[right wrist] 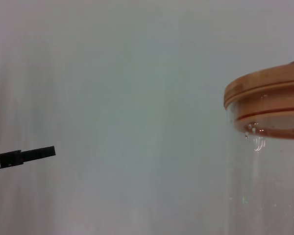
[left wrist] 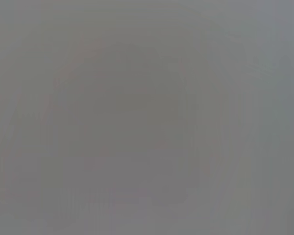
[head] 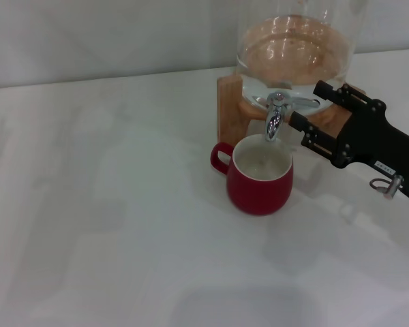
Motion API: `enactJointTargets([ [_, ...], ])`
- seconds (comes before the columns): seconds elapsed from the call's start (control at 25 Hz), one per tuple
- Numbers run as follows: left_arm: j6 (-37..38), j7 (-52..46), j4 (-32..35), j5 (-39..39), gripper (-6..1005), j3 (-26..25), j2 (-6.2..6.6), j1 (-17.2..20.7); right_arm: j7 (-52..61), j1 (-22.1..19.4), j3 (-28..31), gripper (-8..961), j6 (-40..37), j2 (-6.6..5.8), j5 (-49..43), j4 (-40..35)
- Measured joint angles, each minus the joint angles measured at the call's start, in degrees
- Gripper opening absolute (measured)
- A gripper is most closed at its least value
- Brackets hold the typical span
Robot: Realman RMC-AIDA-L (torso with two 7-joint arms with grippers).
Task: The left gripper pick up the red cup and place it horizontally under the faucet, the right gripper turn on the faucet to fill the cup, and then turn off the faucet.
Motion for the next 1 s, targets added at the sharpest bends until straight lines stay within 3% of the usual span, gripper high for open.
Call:
enactJointTargets([
  [1.0, 0.48, 0.00, -0.45, -0.02, 841, 0.00, 0.00, -0.20, 0.04, -0.49, -0.50, 673, 0.38, -1.09, -3.62, 0.55],
])
